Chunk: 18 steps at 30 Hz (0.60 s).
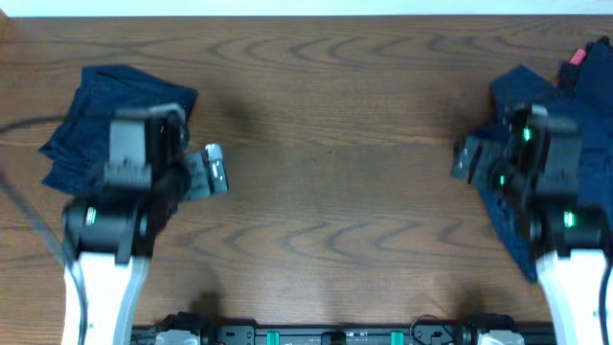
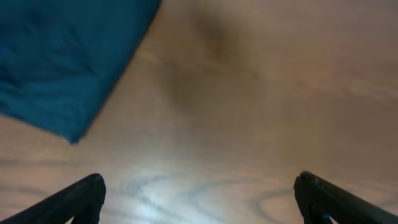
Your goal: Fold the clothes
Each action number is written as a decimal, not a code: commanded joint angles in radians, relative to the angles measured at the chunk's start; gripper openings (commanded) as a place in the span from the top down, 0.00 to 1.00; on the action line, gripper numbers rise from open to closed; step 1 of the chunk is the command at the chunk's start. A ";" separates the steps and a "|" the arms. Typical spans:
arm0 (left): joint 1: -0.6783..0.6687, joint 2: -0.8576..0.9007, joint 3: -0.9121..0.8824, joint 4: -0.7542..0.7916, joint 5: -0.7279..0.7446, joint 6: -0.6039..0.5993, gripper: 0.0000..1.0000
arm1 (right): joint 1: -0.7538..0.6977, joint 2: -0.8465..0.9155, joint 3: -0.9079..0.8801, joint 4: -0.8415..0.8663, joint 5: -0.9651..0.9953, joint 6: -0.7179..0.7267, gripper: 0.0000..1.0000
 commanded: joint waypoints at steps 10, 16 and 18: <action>-0.005 -0.486 -0.368 0.146 -0.111 -0.002 0.02 | 0.008 -0.389 -0.178 0.003 0.106 0.047 0.01; -0.005 -0.493 -0.368 0.098 -0.111 -0.002 0.02 | 0.008 -0.388 -0.178 0.001 0.106 0.047 0.01; -0.005 -0.493 -0.368 0.095 -0.111 -0.002 0.02 | 0.008 -0.388 -0.178 0.001 0.106 0.046 0.01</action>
